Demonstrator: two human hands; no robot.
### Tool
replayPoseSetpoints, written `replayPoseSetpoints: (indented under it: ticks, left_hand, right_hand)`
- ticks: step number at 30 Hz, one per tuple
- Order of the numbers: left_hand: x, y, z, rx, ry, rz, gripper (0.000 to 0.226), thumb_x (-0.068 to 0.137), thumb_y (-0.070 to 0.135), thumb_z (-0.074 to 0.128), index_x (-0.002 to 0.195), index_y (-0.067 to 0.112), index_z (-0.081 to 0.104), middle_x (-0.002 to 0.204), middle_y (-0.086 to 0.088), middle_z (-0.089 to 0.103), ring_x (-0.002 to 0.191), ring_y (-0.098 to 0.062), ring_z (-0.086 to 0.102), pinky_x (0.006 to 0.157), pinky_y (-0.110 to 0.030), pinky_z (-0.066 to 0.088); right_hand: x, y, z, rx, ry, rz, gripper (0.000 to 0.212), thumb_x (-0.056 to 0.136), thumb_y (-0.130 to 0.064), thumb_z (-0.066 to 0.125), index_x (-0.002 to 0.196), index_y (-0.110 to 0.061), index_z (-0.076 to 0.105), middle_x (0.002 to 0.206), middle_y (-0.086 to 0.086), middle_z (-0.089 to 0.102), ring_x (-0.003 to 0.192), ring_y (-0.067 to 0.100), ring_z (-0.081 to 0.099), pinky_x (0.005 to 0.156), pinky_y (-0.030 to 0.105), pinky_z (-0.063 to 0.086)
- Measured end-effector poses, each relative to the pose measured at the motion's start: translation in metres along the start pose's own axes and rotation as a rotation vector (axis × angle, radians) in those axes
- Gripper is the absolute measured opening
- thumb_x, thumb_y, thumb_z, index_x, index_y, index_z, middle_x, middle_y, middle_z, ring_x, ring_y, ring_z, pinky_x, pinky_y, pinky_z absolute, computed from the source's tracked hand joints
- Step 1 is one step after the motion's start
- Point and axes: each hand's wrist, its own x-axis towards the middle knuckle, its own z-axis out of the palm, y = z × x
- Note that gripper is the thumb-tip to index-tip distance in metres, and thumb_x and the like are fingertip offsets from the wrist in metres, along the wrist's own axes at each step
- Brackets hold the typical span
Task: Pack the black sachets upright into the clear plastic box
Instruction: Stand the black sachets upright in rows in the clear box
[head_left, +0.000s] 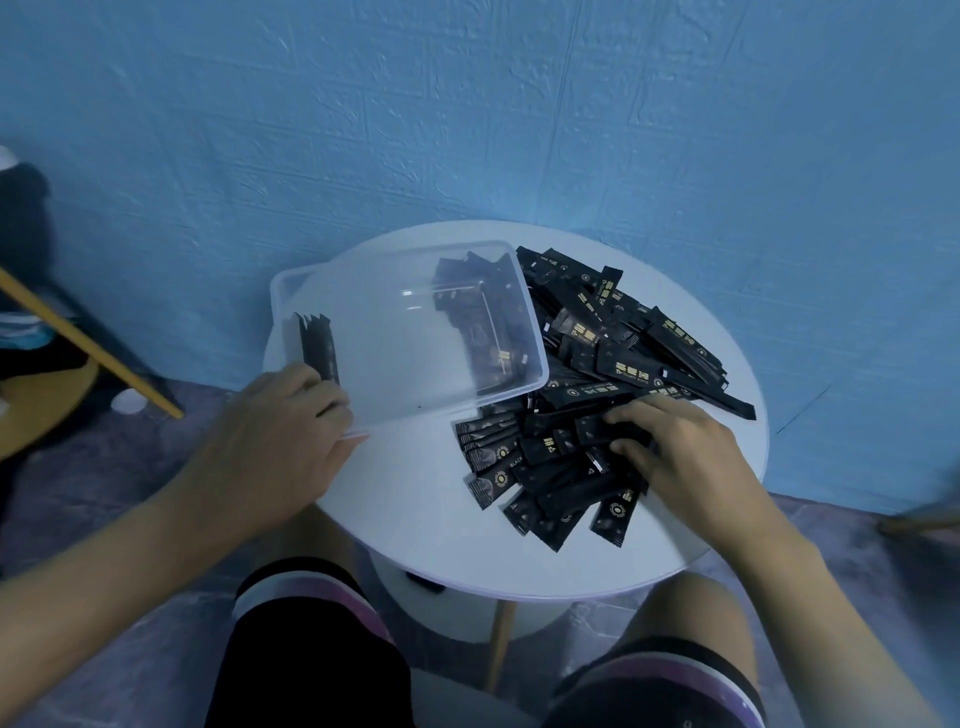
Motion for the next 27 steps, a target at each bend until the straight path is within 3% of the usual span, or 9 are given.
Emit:
replayPoseSetpoints:
  ticks: [5, 10, 18, 23, 27]
  left_hand:
    - [-0.001, -0.002, 0.001, 0.004, 0.007, 0.002, 0.05, 0.096, 0.038, 0.039, 0.086, 0.005, 0.075, 0.092, -0.008, 0.072, 0.085, -0.029, 0.06, 0.068, -0.042, 0.049]
    - [0.0, -0.004, 0.003, -0.005, 0.015, 0.005, 0.049, 0.096, 0.038, 0.041, 0.086, 0.004, 0.075, 0.093, -0.009, 0.072, 0.087, -0.03, 0.059, 0.068, -0.043, 0.049]
    - [0.0, -0.004, 0.002, -0.004, 0.009, -0.003, 0.049, 0.096, 0.038, 0.041, 0.087, 0.005, 0.076, 0.093, -0.007, 0.073, 0.087, -0.029, 0.06, 0.068, -0.043, 0.051]
    - [-0.002, -0.005, 0.004, -0.001, -0.005, -0.007, 0.047, 0.096, 0.039, 0.042, 0.087, 0.006, 0.075, 0.092, -0.006, 0.072, 0.087, -0.027, 0.058, 0.068, -0.043, 0.051]
    - [-0.001, -0.005, 0.003, 0.0, 0.003, -0.007, 0.045, 0.096, 0.038, 0.044, 0.086, 0.007, 0.075, 0.093, -0.005, 0.072, 0.088, -0.027, 0.059, 0.068, -0.042, 0.05]
  right_hand:
    - [0.009, -0.001, 0.001, -0.003, -0.014, -0.07, 0.021, 0.088, -0.022, 0.073, 0.107, -0.028, 0.066, 0.103, -0.013, 0.066, 0.097, 0.021, 0.058, 0.076, 0.035, 0.05]
    - [0.013, -0.004, 0.0, 0.025, 0.082, -0.127, 0.016, 0.093, -0.018, 0.067, 0.106, -0.026, 0.071, 0.103, -0.012, 0.07, 0.097, 0.021, 0.063, 0.075, 0.035, 0.054]
    - [0.024, -0.011, 0.006, 0.051, 0.112, -0.147, 0.015, 0.091, -0.016, 0.068, 0.105, -0.021, 0.071, 0.124, -0.003, 0.065, 0.113, 0.026, 0.058, 0.092, 0.038, 0.05]
    - [0.029, -0.016, 0.007, 0.047, 0.033, -0.126, 0.027, 0.09, -0.016, 0.066, 0.114, -0.024, 0.059, 0.108, -0.007, 0.068, 0.104, 0.024, 0.056, 0.083, 0.037, 0.049]
    - [0.032, -0.021, 0.005, 0.039, 0.09, -0.142, 0.03, 0.091, -0.012, 0.066, 0.118, -0.022, 0.063, 0.098, -0.005, 0.07, 0.093, 0.025, 0.06, 0.076, 0.033, 0.043]
